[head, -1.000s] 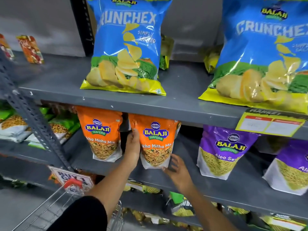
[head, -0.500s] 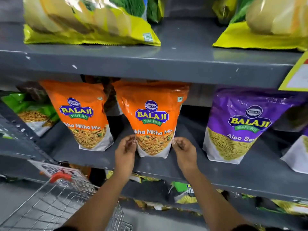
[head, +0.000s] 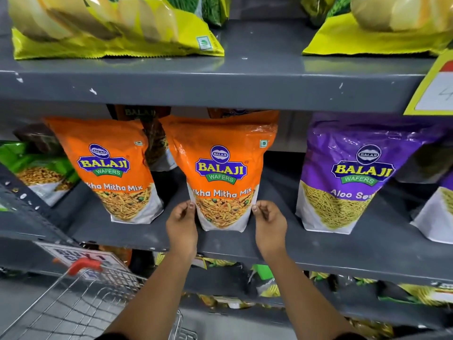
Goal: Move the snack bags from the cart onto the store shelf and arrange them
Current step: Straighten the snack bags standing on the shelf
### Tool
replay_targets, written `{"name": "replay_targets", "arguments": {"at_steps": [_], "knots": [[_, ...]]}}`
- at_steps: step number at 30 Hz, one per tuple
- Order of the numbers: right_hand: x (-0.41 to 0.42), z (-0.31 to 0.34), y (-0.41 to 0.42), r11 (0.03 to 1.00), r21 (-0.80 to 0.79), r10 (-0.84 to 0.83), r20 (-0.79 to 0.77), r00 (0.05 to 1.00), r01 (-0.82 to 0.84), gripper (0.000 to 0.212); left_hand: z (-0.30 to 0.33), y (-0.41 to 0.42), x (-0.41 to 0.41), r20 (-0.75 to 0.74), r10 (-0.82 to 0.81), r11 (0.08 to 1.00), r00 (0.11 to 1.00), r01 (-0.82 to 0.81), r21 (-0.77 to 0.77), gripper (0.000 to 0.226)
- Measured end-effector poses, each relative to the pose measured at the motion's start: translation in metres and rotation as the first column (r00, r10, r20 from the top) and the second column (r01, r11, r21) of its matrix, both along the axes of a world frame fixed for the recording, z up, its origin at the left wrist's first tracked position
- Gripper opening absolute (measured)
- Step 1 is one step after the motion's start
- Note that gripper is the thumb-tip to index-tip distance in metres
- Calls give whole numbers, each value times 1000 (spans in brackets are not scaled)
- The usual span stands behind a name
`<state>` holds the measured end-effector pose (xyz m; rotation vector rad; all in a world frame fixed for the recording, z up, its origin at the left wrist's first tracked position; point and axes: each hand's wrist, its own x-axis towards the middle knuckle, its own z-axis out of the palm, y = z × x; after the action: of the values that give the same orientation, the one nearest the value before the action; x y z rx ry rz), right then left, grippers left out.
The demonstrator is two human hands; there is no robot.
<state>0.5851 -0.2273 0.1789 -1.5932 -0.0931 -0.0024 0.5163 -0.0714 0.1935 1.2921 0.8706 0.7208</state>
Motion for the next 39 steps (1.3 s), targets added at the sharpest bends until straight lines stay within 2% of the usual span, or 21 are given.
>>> {"name": "replay_targets", "arguments": {"at_steps": [5, 8, 16, 23, 26, 29, 31, 32, 33, 35, 37, 39], "knots": [[-1, -3, -3, 998, -54, 30, 42, 999, -27, 9, -4, 5, -11, -41, -110, 985, 993, 114, 133, 14], [-1, -3, -4, 1000, -28, 7, 44, 999, -6, 16, -5, 4, -13, -92, -185, 953, 978, 202, 227, 19], [-1, -7, -12, 997, 40, -66, 26, 998, 65, 25, -4, -5, -10, -314, -236, 818, 920, 362, 447, 26], [-1, -2, -14, 998, 23, -51, -23, 998, 52, 10, -4, -5, -10, -332, -236, 815, 913, 372, 443, 24], [-4, 1, -15, 999, 28, -42, -48, 998, 44, 10, 2, -2, -10, -343, -262, 839, 902, 388, 380, 25], [-14, 5, -27, 996, 79, -33, -109, 993, 42, 13, 13, -5, -21, -265, -232, 902, 936, 309, 301, 21], [-27, 7, -50, 989, 121, -67, -158, 985, 86, 11, 17, -21, -45, -195, -153, 928, 969, 209, 309, 8], [-35, 7, -66, 985, 113, -109, -171, 979, 130, 7, 17, -36, -60, -163, -161, 923, 973, 207, 326, 11], [-41, 5, -84, 979, 86, -166, -183, 969, 184, 6, 17, -55, -73, -156, -211, 906, 965, 253, 338, 19], [-42, 3, -122, 946, 67, -300, -190, 935, 317, 11, 10, -94, -85, -127, -376, 860, 918, 397, 322, 19], [-26, 4, -156, 914, 30, -398, -137, 907, 405, 11, 6, -127, -71, -148, -557, 767, 817, 575, 286, 19], [-2, 12, -182, 914, 12, -402, -84, 912, 405, 9, 8, -154, -38, -167, -673, 691, 720, 693, 204, 40]]}}
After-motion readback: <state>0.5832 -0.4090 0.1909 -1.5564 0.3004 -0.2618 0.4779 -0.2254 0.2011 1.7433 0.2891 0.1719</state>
